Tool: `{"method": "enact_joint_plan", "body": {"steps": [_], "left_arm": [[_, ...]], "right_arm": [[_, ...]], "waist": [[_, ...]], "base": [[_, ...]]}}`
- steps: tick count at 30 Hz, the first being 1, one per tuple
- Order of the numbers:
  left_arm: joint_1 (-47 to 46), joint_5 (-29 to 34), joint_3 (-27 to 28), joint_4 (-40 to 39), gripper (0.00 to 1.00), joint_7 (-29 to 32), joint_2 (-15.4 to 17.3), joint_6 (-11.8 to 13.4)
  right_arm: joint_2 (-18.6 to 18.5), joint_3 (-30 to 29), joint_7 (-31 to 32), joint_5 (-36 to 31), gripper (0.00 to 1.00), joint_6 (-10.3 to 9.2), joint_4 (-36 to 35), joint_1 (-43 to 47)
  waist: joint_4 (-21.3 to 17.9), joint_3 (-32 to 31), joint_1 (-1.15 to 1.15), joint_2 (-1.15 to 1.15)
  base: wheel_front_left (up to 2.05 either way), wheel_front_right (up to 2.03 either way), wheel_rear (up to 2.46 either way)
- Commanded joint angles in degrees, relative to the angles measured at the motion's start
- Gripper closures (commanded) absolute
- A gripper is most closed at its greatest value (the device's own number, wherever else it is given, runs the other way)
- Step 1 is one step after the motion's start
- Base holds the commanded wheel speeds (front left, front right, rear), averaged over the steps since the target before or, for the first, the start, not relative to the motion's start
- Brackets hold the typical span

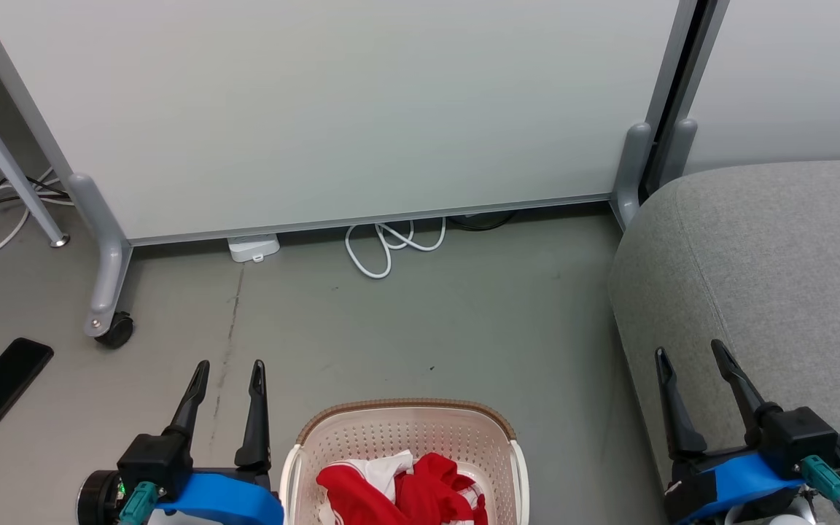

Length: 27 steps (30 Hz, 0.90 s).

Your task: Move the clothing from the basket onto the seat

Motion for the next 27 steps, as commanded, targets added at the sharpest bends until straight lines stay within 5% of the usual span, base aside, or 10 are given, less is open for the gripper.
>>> {"method": "enact_joint_plan", "body": {"steps": [1,11,27], "left_arm": [[-0.6,-0.28,0.2,0.16,0.0,-0.27,0.01,-0.08],[-1.47,-0.54,-0.02,3.0,0.0,-0.23,0.26,-0.23],[-13.0,-2.56,-2.43,19.71,0.0,5.78,2.2,-0.69]], "right_arm": [[-0.32,0.13,-0.38,0.18,0.0,0.13,0.09,-0.56],[-0.3,1.86,-0.39,0.62,0.0,0.13,-1.07,-1.85],[-0.25,7.48,-0.36,1.79,0.0,0.12,-6.02,-8.63]], "waist": [[-0.05,0.0,0.0,0.0],[-2.53,2.83,0.0,0.0],[-12.24,20.08,0.0,0.0]], "base": [[0.0,0.0,0.0],[0.0,0.0,0.0],[0.0,0.0,0.0]]}}
